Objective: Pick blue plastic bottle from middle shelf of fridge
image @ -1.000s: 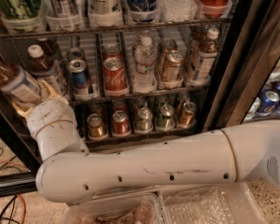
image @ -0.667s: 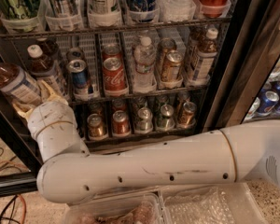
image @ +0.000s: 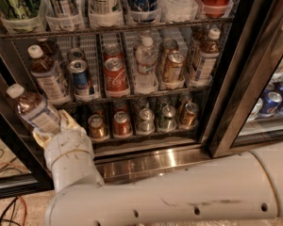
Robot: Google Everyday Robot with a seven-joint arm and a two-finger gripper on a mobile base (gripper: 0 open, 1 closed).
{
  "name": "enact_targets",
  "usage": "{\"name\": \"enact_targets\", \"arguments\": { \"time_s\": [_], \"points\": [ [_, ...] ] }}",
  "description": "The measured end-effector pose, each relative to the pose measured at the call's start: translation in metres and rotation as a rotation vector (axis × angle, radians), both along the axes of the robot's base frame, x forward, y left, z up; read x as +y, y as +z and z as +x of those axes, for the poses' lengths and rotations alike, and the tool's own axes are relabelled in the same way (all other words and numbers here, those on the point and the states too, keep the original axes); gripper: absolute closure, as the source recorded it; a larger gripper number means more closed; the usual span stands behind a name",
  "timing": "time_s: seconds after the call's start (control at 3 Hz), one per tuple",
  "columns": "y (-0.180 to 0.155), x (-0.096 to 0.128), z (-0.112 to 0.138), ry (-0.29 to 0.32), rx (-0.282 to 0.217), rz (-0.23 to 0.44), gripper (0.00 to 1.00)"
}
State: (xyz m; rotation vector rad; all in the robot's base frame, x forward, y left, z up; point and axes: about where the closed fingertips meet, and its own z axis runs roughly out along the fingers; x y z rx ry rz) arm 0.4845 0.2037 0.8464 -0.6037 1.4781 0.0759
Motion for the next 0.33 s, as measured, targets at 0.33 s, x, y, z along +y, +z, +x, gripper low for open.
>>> {"name": "enact_targets", "arguments": {
  "time_s": [0.33],
  "points": [
    [-0.0248,-0.018,-0.0184,-0.028,0.077,-0.028,1.0]
  ]
}}
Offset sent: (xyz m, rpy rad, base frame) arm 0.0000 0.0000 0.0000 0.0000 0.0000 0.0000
